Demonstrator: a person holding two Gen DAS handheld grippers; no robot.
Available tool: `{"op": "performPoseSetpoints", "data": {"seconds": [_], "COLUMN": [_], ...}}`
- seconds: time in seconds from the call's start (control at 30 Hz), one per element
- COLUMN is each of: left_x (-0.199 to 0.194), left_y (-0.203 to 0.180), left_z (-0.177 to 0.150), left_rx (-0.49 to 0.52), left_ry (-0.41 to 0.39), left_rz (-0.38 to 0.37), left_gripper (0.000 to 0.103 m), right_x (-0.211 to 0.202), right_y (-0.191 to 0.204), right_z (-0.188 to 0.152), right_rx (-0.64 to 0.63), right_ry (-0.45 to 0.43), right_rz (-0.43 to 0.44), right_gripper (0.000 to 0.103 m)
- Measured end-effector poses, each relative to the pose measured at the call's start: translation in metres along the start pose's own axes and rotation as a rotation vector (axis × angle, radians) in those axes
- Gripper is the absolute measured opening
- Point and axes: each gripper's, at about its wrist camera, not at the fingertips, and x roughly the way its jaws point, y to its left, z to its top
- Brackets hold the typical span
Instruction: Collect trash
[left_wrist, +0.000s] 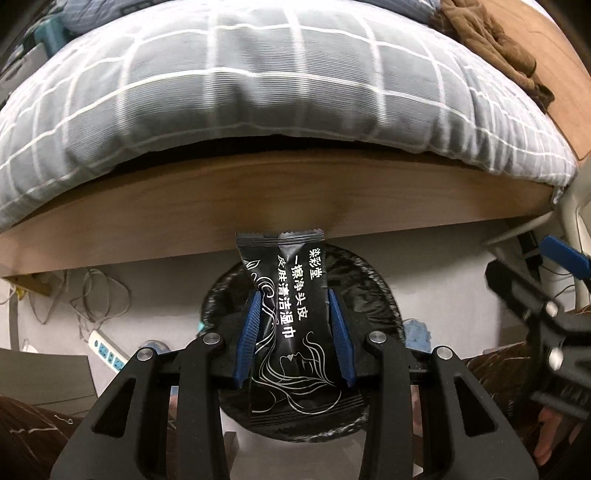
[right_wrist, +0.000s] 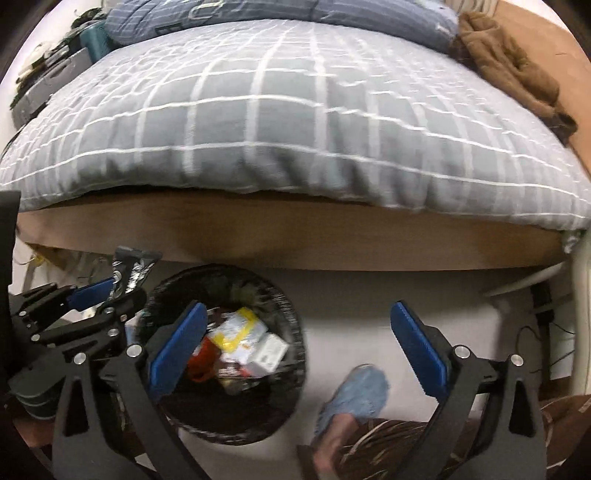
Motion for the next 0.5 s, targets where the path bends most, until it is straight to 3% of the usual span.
{"op": "performPoseSetpoints", "data": {"seconds": [0.07,0.27,0.5], "left_x": [0.003,0.007,-0.004], "left_y": [-0.006,-0.010,-0.001], "left_z": [0.000,-0.005,-0.004], "left_rx": [0.006,0.015,-0.014], "left_ry": [0.000,-0.021,-0.063], "left_rz": [0.001,0.038,0.081], "left_gripper": [0.038,0.062,0.092], "right_x": [0.000,0.007,0.001], "right_y": [-0.013,-0.018,0.003], "right_z": [0.000,-0.005,-0.003], "right_rx": [0.039,0.052,0.014], "right_ry": [0.004,0.029,-0.006], "right_rz": [-0.003,0.008,0.030], "right_gripper": [0.095,0.095,0.095]}}
